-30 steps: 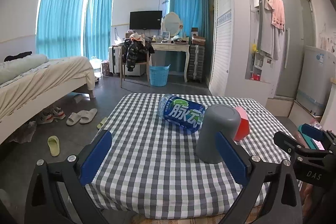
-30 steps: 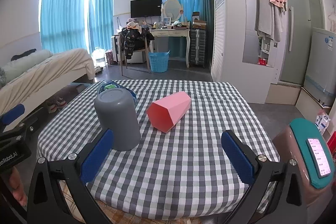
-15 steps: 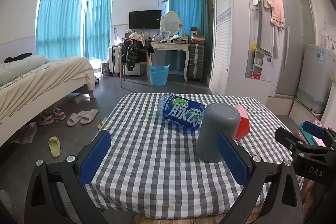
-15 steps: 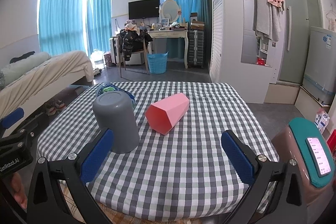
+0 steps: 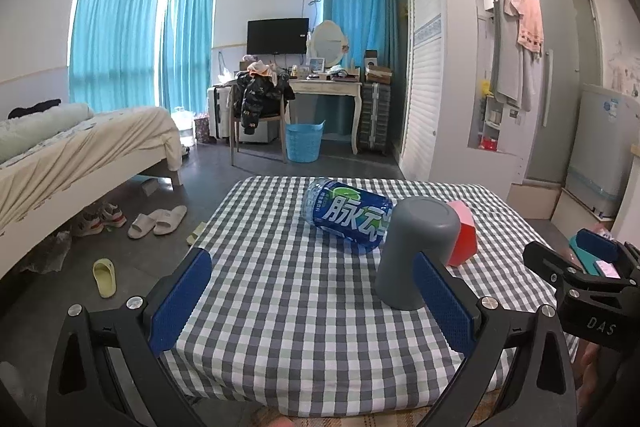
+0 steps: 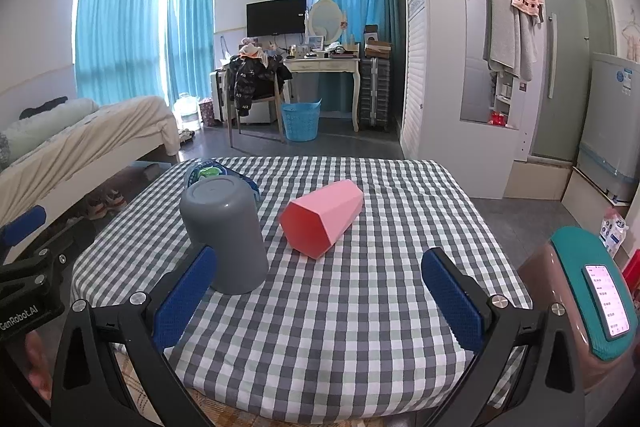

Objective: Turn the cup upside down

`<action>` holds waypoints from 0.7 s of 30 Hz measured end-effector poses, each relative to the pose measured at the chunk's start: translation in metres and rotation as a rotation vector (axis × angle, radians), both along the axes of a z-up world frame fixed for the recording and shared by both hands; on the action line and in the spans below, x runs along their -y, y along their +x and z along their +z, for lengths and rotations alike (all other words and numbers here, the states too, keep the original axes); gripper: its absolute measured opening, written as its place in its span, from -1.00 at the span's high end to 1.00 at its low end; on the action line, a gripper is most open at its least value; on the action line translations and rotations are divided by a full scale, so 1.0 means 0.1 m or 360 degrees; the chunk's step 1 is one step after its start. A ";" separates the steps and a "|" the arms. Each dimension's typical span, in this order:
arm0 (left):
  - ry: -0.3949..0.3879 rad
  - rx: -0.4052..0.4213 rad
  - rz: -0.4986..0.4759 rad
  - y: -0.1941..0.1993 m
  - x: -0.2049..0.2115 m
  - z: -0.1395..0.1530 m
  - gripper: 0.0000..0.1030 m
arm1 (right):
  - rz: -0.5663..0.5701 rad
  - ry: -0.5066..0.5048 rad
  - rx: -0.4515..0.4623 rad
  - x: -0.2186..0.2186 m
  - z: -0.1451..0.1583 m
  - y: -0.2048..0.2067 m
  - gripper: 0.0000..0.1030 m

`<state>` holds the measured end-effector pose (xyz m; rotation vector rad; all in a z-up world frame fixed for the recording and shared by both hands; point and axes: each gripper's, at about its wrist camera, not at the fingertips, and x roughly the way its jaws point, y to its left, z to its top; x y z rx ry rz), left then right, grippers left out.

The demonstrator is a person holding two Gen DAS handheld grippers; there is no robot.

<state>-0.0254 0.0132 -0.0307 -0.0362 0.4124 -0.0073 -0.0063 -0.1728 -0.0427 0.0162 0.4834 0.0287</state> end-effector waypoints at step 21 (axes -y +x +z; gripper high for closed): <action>-0.0002 -0.0004 -0.0018 0.00 -0.03 0.02 -1.00 | 0.0012 -0.0010 -0.0014 -0.08 0.00 0.03 -0.99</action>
